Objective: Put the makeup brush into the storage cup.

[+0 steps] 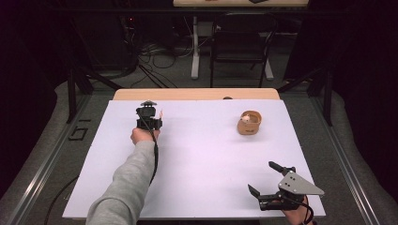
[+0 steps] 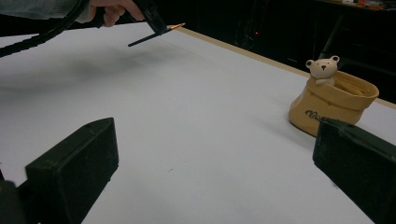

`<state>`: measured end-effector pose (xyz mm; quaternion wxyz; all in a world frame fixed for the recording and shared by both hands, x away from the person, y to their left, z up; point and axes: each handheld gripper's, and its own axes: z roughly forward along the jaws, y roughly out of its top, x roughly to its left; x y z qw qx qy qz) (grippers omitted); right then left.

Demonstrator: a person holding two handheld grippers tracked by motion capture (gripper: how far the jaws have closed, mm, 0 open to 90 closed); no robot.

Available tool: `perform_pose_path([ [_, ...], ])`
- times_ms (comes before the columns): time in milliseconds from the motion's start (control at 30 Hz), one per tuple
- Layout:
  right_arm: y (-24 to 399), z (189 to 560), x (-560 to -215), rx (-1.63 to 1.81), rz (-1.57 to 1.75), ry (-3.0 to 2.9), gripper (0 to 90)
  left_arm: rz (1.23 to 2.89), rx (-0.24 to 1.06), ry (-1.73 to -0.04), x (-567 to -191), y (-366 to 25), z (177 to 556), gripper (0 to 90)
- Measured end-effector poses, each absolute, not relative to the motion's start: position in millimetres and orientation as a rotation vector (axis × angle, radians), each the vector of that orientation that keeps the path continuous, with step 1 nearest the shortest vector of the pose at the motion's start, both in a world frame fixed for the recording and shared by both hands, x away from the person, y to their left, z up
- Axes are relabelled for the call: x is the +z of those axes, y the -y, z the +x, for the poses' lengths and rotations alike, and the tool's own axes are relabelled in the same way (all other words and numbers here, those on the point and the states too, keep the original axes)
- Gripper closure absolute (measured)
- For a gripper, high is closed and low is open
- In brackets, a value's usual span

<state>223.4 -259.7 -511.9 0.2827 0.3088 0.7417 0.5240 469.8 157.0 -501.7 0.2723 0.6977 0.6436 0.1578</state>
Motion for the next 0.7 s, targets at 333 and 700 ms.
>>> perform_pose_path([
  [333, 259.3, 223.1, -512.1, 1.402, 0.823, -1.992, 0.0, 1.876, 0.430, -1.649, -500.4, -158.4, 458.9, 83.1],
  [700, 258.6, 223.3, -512.6, 1.400, 0.818, -1.992, 0.0, 1.876, 0.447, -1.577, -499.6, -159.3, 447.3, 83.1],
])
